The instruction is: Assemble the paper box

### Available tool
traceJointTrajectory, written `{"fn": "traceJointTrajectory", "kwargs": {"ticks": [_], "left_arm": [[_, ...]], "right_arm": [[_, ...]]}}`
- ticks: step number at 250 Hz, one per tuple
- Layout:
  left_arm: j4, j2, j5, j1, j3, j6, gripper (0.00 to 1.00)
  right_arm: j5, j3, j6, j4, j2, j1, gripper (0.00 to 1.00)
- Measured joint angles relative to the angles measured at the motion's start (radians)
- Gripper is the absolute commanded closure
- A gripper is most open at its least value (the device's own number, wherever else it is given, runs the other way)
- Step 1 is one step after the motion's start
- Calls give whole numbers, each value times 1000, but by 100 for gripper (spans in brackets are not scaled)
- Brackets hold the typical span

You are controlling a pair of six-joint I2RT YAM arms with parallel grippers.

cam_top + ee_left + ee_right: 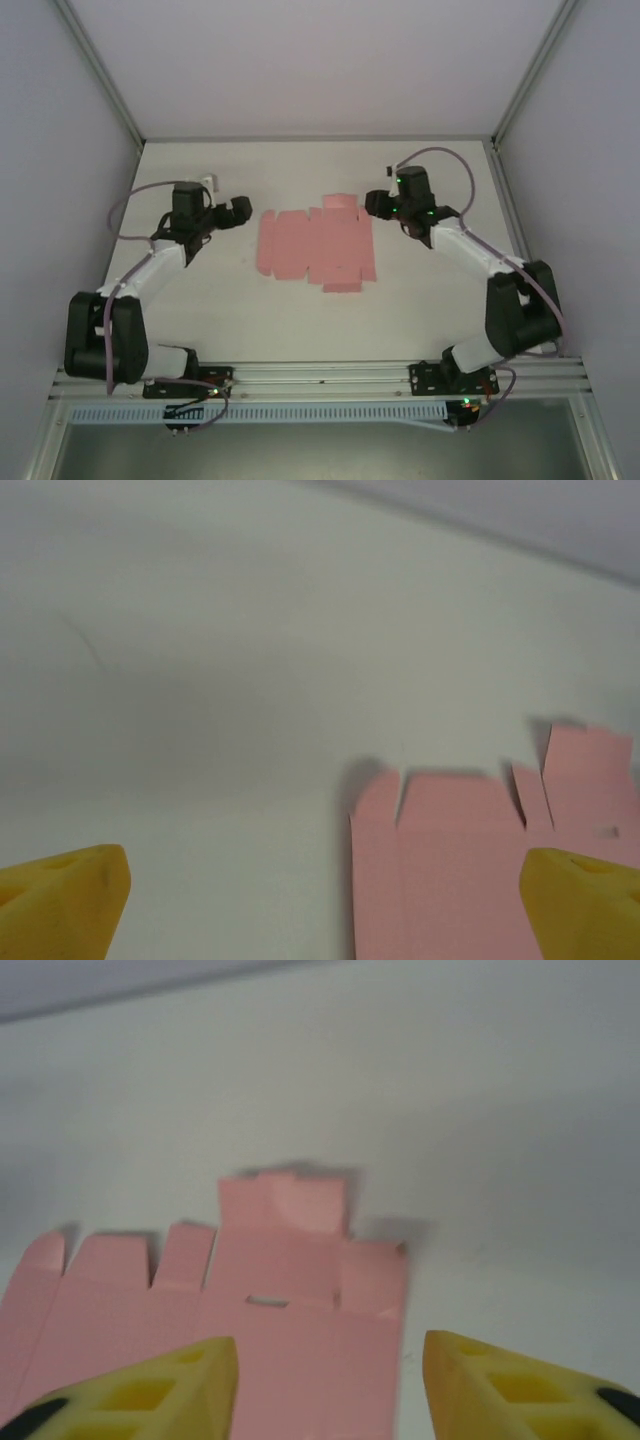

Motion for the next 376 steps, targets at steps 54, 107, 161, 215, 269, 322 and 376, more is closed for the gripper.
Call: {"fn": "traceJointTrajectory", "kwargs": {"ticks": [54,107,161,215,269,322,376], "left_arm": [[-56,100,121,-11,0,-26,1],[-51,174,218,-18,0,-29,0],[-10,268,333,-46,0,-37,3],[13,330,382,-64,28,-40,10],[115,375,477,-70,28,-71,29],[143,385,521,-104,27,-82,67],[135,354,523,-102,28,-61,100]], "right_arm": [[-116,61,91,-57,246,79,73],[-115,42,129,-72,320,74,75],[-116,-16,144,16,306,72,76],[-127,-68,153,108,294,70,77],[-154,-103,156,183,291,68,77],[-166,-127,155,224,282,63,77],[-196,-143,154,183,230,46,63]]}}
